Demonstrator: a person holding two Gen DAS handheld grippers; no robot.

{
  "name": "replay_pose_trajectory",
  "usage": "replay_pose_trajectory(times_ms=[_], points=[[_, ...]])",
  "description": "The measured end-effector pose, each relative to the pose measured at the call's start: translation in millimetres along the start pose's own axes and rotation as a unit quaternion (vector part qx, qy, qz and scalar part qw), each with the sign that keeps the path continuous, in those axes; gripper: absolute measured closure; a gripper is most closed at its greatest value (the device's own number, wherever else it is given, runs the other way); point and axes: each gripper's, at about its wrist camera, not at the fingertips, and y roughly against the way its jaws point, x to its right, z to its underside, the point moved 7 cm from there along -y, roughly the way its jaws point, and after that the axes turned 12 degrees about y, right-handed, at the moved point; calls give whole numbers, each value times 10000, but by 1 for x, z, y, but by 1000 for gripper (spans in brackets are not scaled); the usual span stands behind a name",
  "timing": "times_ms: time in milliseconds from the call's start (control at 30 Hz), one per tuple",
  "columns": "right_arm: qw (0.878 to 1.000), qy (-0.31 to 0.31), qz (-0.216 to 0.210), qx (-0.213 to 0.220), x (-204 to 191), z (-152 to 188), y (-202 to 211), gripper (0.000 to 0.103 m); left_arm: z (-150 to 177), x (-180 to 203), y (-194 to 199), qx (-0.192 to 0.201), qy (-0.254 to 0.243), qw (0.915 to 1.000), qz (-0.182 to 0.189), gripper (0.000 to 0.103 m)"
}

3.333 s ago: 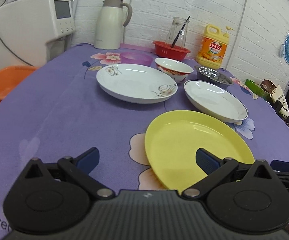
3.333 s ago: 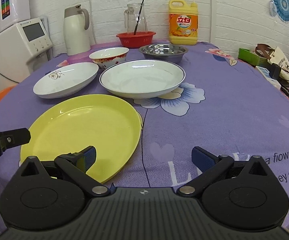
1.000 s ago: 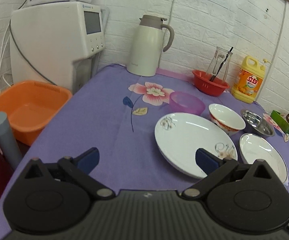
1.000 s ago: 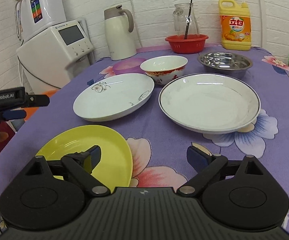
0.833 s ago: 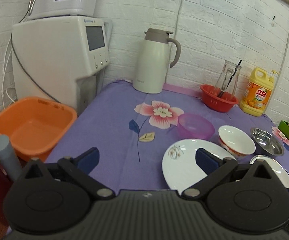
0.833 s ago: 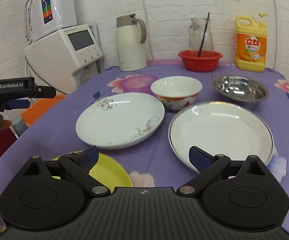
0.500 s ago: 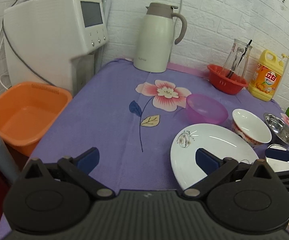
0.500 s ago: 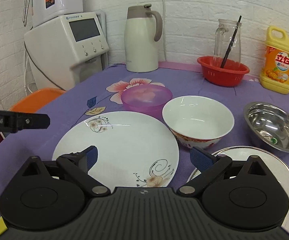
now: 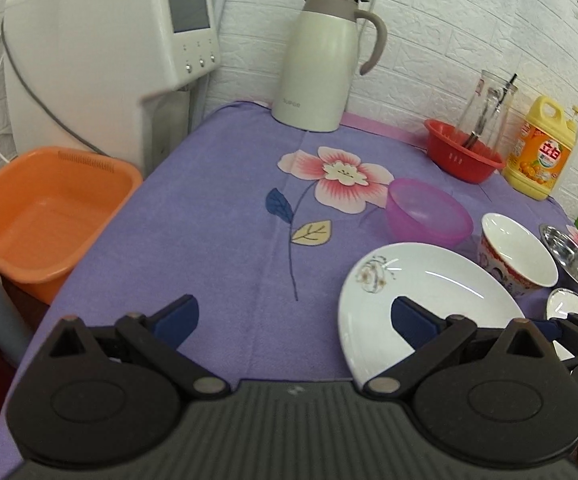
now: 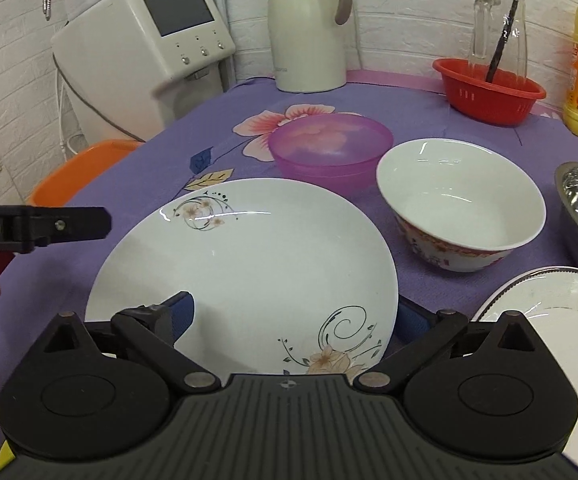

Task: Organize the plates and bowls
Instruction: 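Move the left gripper to the white floral plate and grasp its rim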

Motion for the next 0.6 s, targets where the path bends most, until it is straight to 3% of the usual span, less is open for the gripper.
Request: replay_pose_trajectory(times_ms=[167,433,600], points=[[9998,-82,128,86,9,3,3,0,7,19,-14,-166,-224,9996,75,1],[9981,550,283,-8,6,7,-5,0,25,36,-41,-446,-616,9970,-125,1],[9978,605,248,123,11,8,-5,0,30,36,-46,-514,-658,9964,-160,1]])
